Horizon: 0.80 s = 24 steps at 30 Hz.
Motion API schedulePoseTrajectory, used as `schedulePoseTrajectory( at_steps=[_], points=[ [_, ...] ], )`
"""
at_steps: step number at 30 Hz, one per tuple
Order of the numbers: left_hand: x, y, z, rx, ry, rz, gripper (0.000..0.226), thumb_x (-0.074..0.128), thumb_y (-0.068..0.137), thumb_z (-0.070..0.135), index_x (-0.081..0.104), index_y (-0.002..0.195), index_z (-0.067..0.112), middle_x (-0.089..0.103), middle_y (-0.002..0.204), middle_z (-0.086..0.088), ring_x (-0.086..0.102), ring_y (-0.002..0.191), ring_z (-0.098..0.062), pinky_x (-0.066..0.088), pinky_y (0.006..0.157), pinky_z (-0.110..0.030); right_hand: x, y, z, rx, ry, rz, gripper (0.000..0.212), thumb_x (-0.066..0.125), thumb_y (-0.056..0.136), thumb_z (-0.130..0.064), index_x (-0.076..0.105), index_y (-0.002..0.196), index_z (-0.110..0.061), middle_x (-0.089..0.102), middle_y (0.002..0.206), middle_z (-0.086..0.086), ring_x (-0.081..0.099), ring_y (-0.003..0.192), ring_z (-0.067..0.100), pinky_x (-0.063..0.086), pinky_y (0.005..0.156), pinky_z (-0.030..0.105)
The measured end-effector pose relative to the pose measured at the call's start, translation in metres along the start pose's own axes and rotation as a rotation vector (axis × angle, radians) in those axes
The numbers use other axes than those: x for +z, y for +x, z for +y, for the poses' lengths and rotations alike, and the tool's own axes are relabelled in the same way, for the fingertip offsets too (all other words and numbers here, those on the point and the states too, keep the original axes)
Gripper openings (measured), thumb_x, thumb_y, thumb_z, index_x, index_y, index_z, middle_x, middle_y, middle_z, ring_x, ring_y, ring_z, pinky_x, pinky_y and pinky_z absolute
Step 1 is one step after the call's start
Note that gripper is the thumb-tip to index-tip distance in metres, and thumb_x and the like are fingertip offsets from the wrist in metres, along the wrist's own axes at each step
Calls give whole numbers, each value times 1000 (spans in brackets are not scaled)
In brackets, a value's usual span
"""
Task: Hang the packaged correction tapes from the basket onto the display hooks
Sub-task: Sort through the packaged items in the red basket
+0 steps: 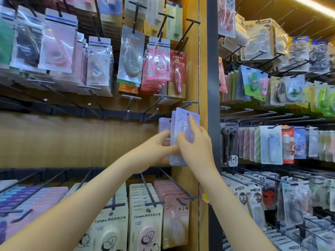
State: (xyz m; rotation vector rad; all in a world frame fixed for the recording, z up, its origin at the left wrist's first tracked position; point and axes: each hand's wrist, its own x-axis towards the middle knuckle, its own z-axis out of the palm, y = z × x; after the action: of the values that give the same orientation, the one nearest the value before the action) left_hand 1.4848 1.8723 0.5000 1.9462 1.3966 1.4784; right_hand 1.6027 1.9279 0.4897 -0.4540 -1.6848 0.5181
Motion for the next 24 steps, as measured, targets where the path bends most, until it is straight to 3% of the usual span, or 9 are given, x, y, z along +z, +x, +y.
schedulePoseTrajectory(
  at_steps=[4,8,13,17,24],
  points=[
    [-6,-14,-4,22,-236,-52,37,57,90,19,54,127,16,67,120,-9,65,108,-26,55,89,-40,-5,-8,3,1,162,14,59,52,93,-21,32,146,-39,35,146,-13,33,116,-3,33,84,12],
    [-7,-22,-8,7,-195,53,29,54,94,14,58,123,13,70,113,-9,68,103,-25,56,87,-43,-4,-11,7,14,201,1,58,54,93,-24,34,145,-39,35,146,-15,33,121,-4,31,93,20],
    [-22,-27,-8,-29,-118,170,21,54,95,14,61,115,19,74,101,-1,71,92,-19,60,77,-35,5,-3,8,-10,57,0,62,52,94,-25,26,149,-36,37,142,-4,35,123,6,32,99,26],
    [-30,-31,-9,-42,93,193,20,55,95,19,58,109,33,73,103,3,71,91,-14,58,83,-40,9,5,10,-25,-51,12,65,50,94,-26,19,151,-35,38,133,0,39,114,12,37,91,29],
    [-40,-45,-8,-26,365,282,24,54,96,22,53,116,36,67,111,7,65,100,-14,56,85,-42,9,4,13,-51,-192,-32,68,47,93,-33,11,151,-41,34,137,4,42,122,27,42,100,47]
  ],
)
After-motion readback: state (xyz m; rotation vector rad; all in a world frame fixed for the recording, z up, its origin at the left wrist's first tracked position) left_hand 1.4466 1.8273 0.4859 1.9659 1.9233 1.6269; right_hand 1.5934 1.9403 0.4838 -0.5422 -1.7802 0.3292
